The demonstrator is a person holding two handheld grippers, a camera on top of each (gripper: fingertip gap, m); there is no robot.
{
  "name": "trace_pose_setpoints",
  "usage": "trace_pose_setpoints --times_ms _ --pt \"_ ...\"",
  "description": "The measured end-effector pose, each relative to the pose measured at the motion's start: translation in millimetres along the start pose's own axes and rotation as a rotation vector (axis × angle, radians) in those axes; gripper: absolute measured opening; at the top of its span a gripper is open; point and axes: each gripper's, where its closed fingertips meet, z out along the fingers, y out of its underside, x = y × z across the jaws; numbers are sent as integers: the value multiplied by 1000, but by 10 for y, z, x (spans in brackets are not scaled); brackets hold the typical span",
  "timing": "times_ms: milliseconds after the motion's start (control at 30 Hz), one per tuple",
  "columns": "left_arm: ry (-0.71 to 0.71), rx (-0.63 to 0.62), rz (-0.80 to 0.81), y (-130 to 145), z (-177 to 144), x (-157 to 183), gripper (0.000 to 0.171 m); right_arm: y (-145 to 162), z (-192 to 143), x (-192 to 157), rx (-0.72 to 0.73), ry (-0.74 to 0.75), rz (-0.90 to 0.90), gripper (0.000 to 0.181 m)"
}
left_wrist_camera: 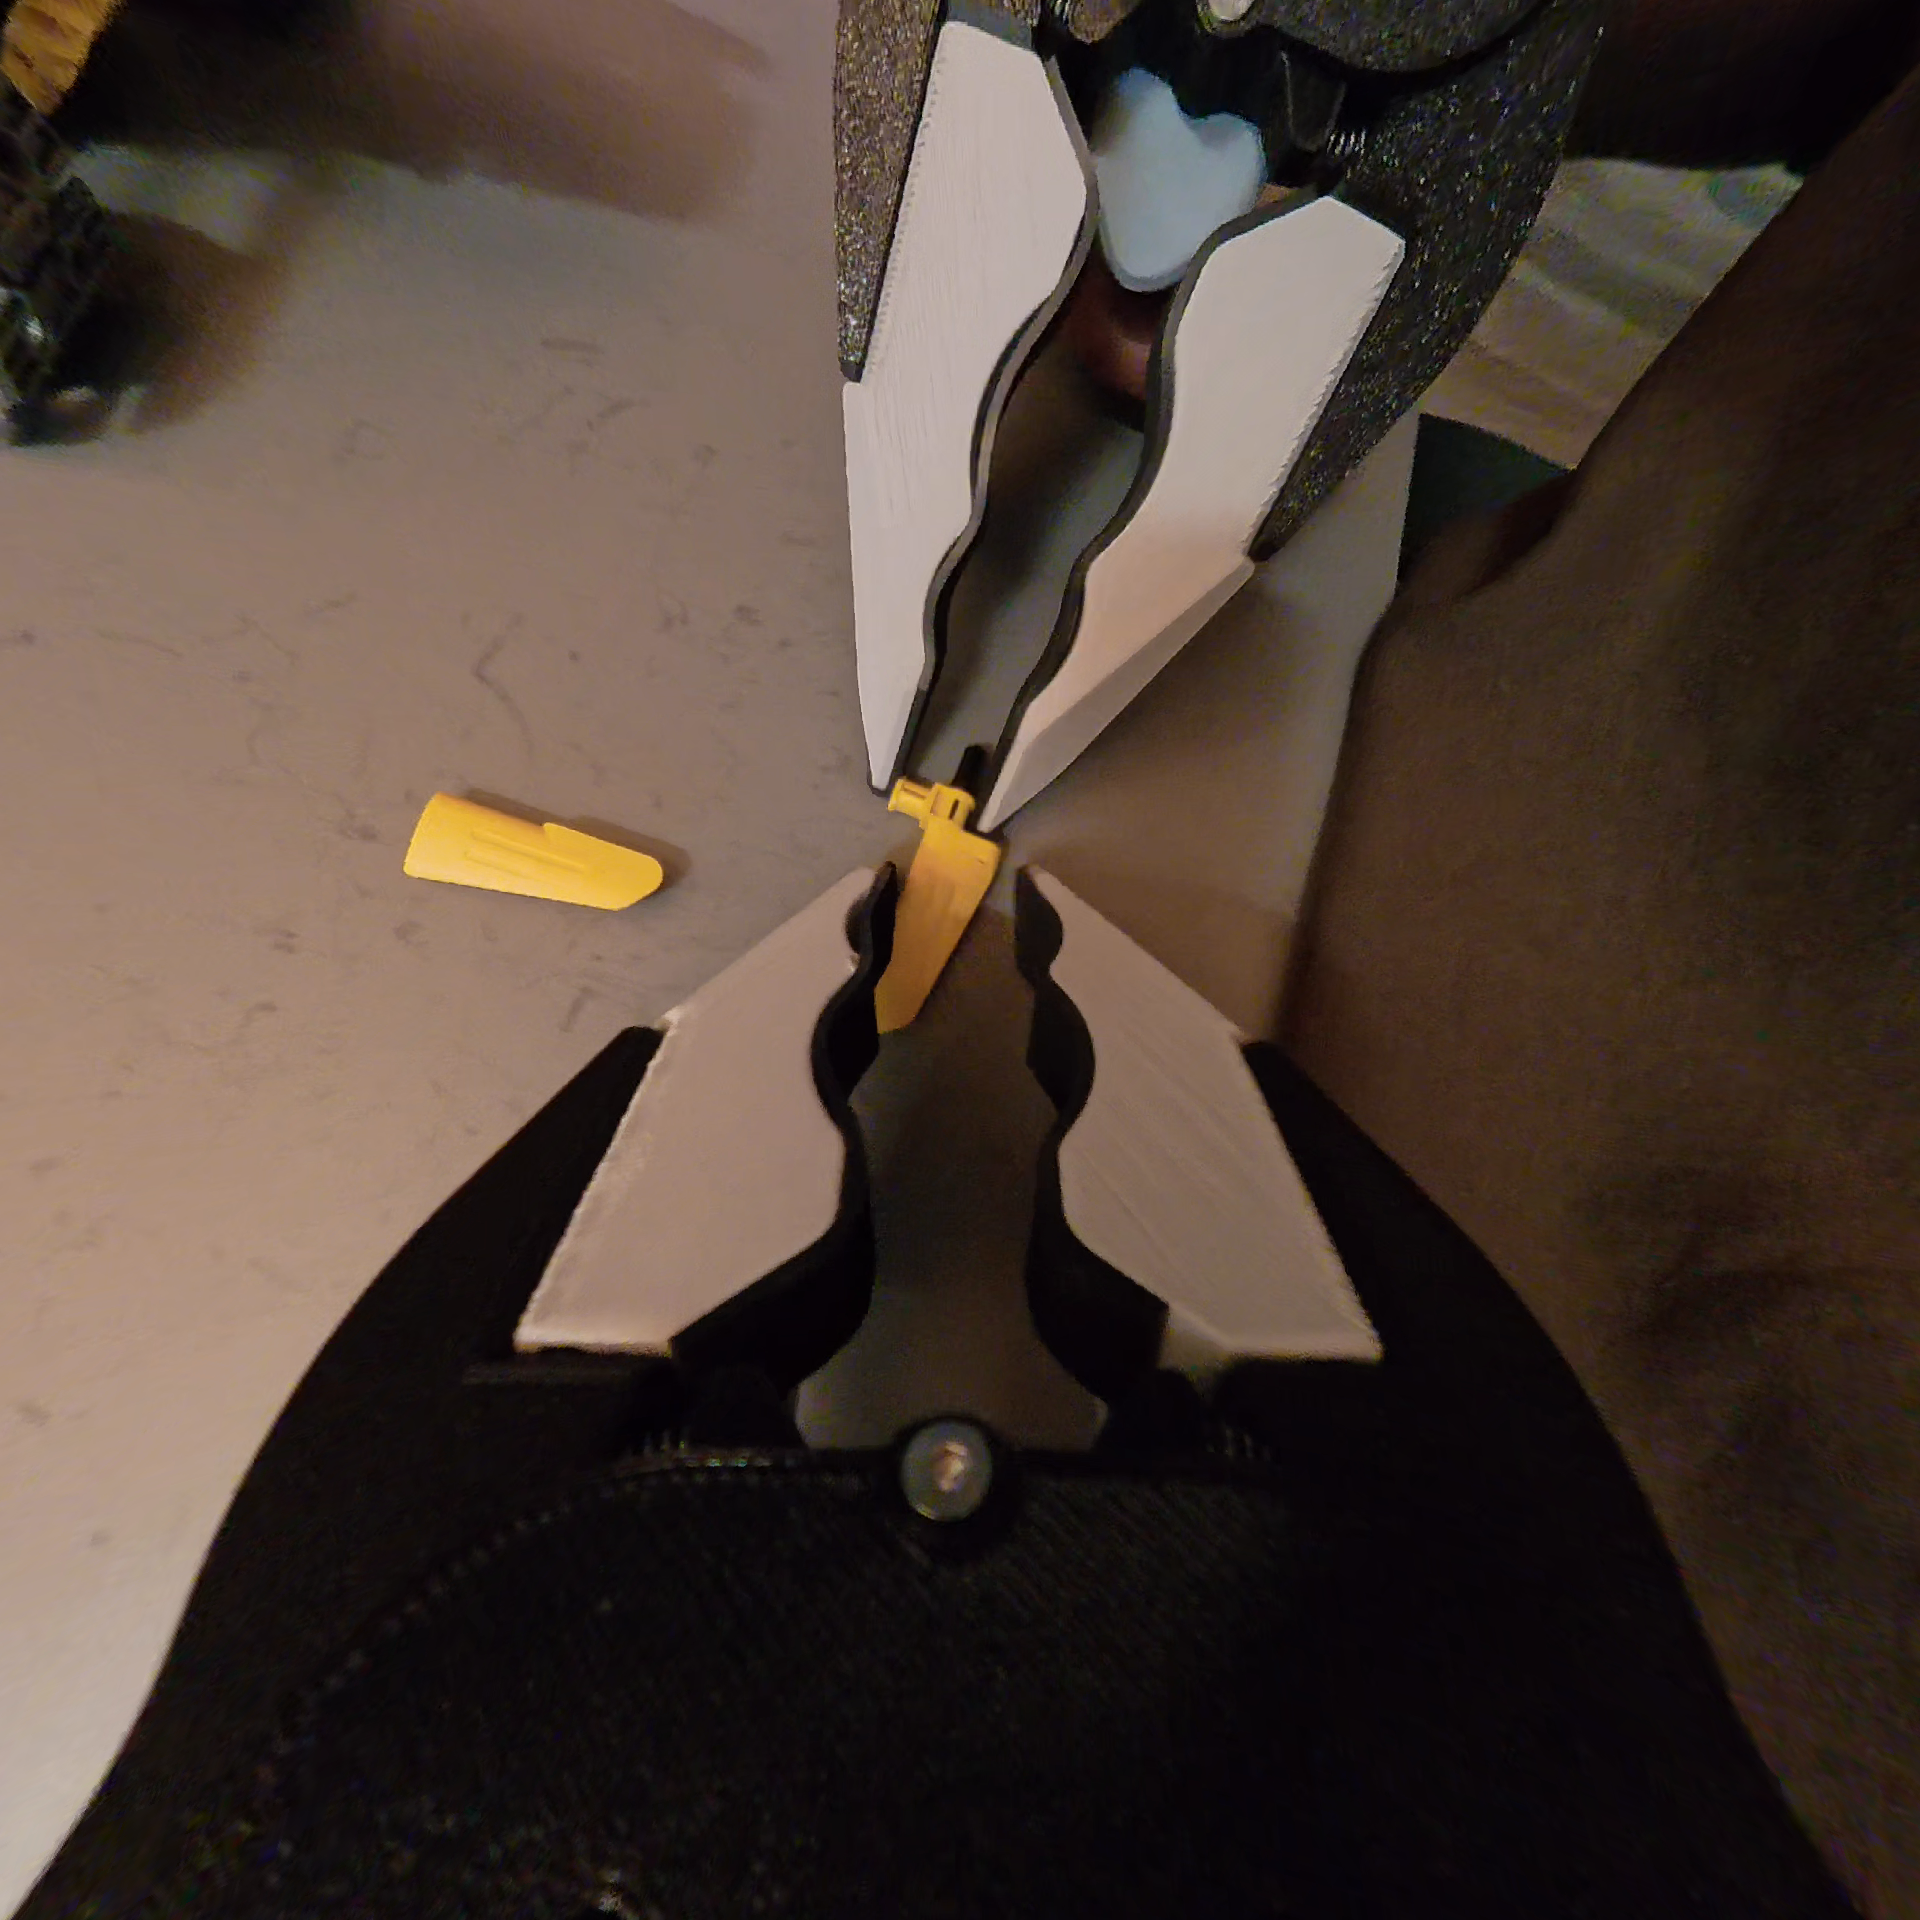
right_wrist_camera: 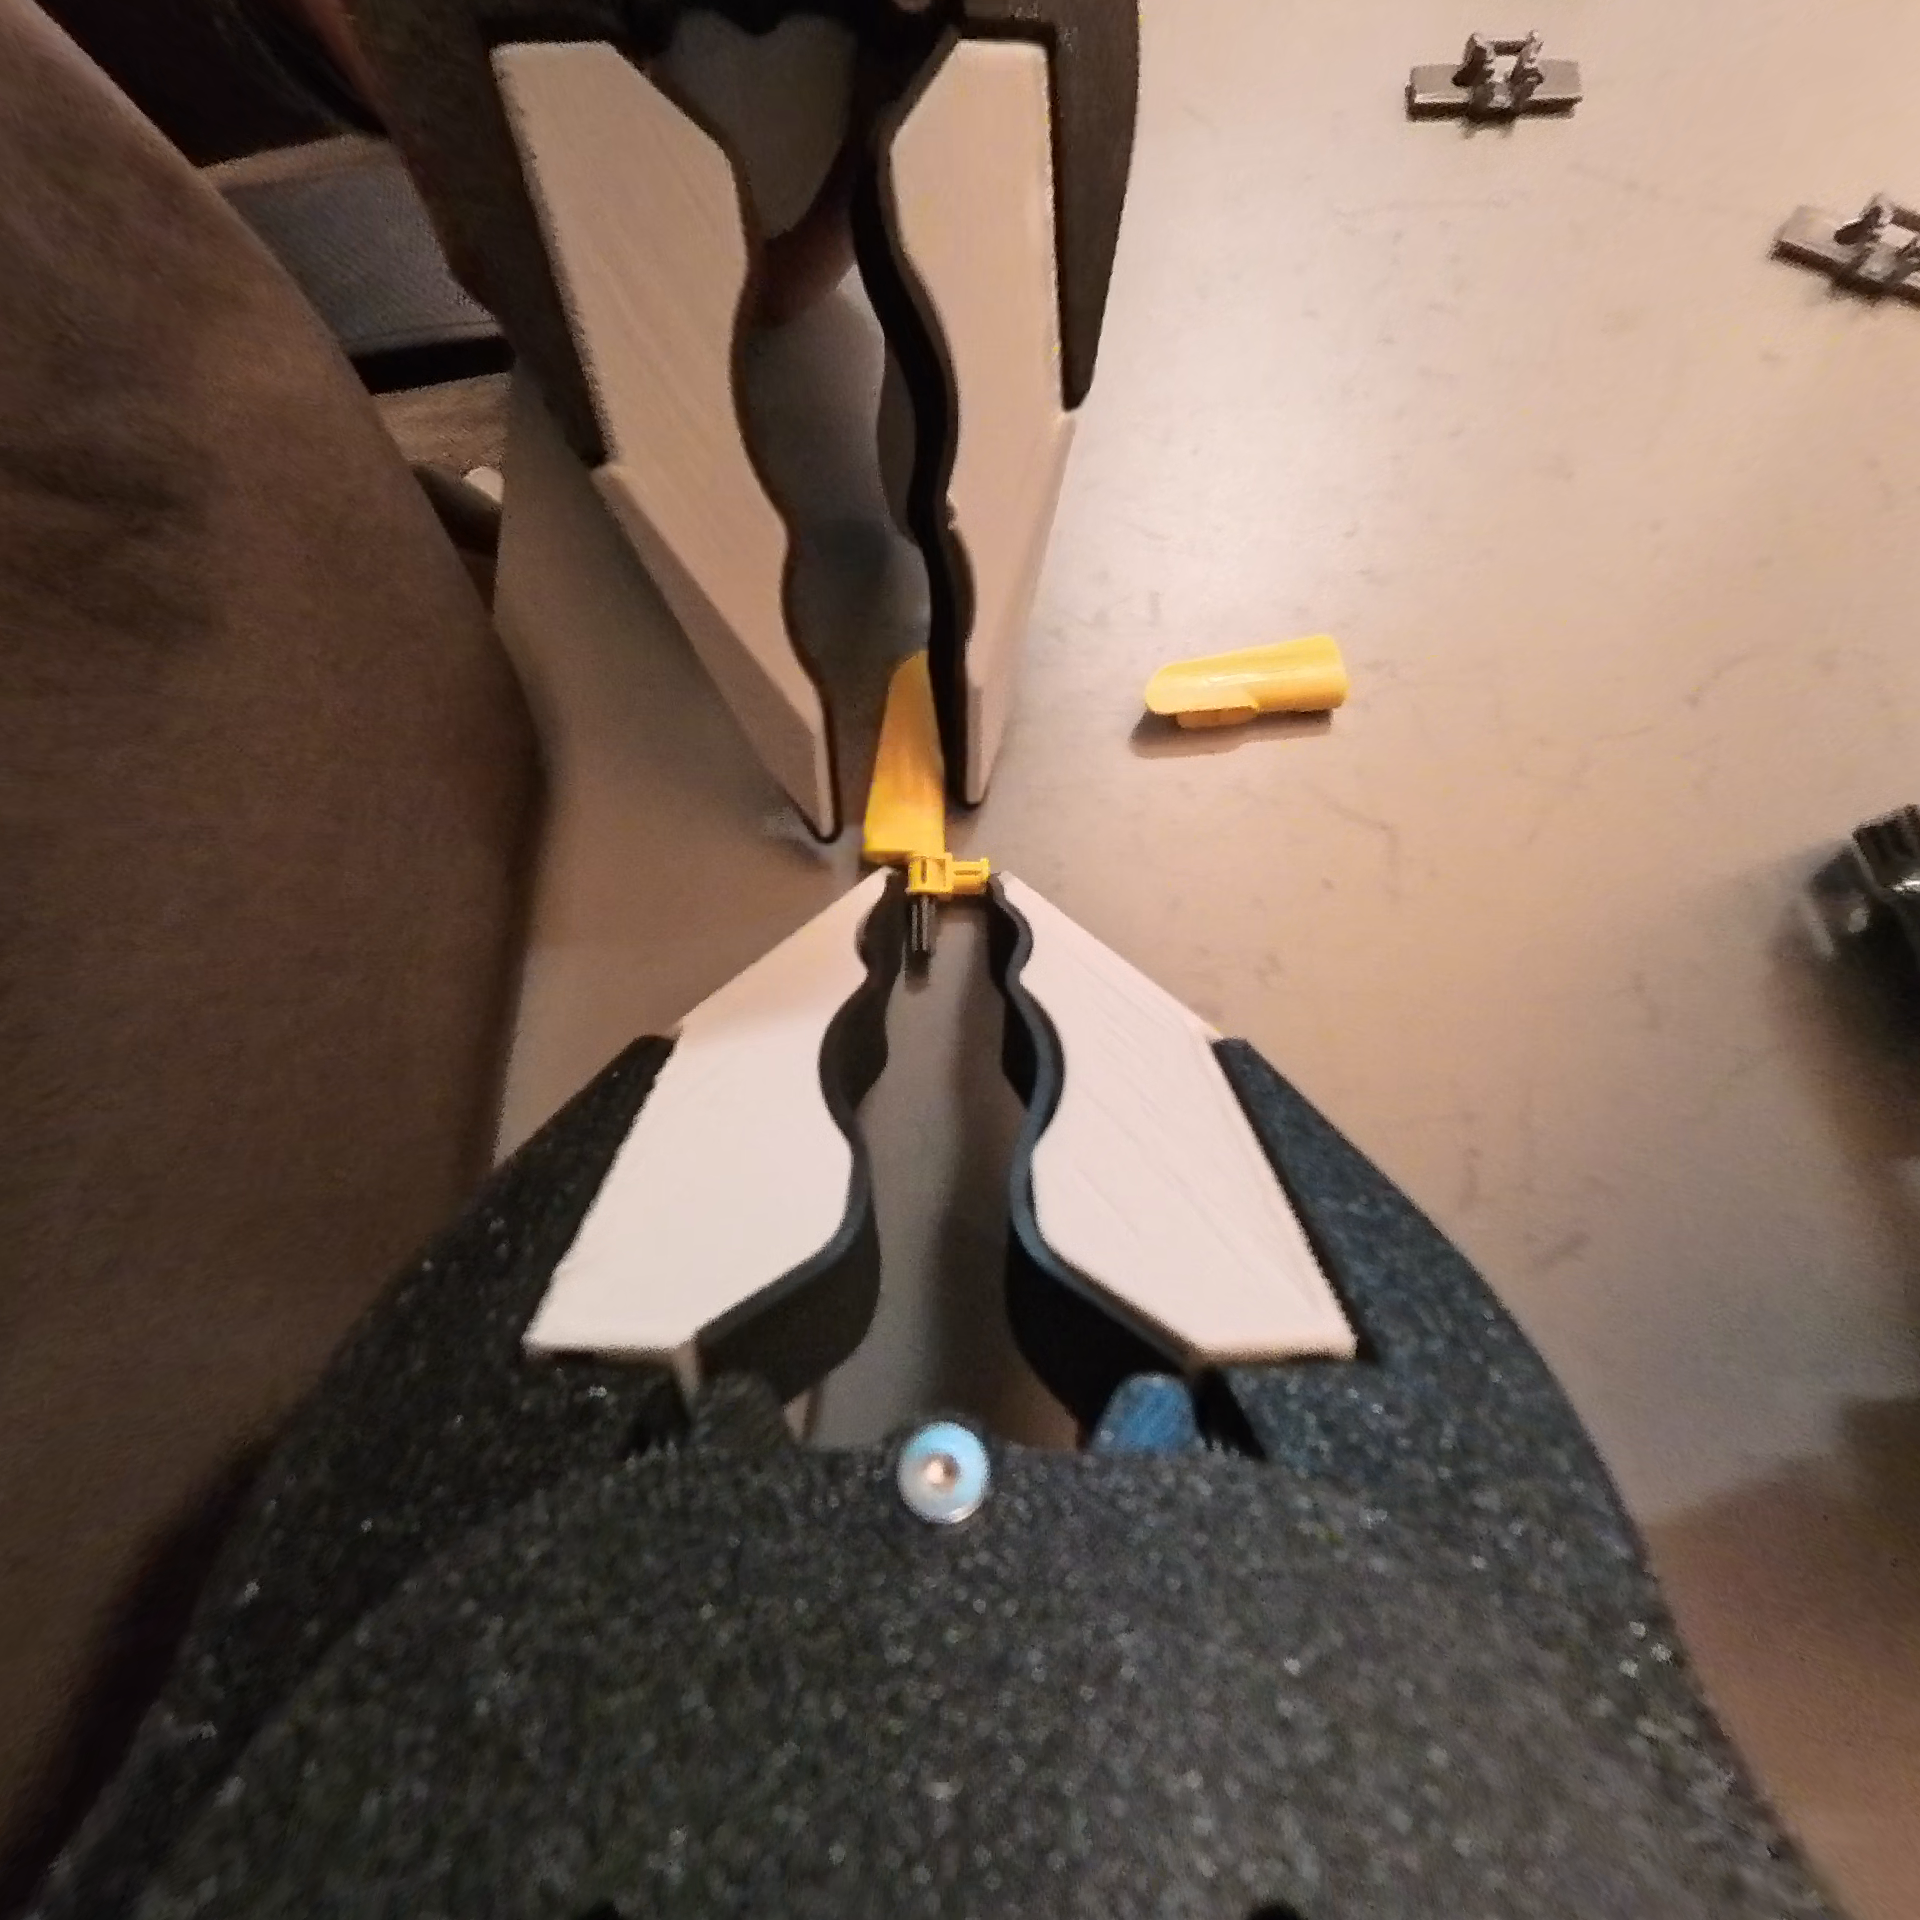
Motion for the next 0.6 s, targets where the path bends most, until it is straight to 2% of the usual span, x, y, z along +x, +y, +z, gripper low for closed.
trace_pose_setpoints --times_ms 67,233,367,600 --pt "-24 17 0 -17 -21 -27 27 -17 17 19 1 17 8 15" --pt "-70 14 -26 50 -99 -123 15 -87 87 53 1 35 4 15" --pt "-107 15 -40 116 -174 -180 14 -144 71 83 31 17 16 30" --pt "-160 20 -62 194 -288 -296 14 -299 42 329 114 68 109 37"
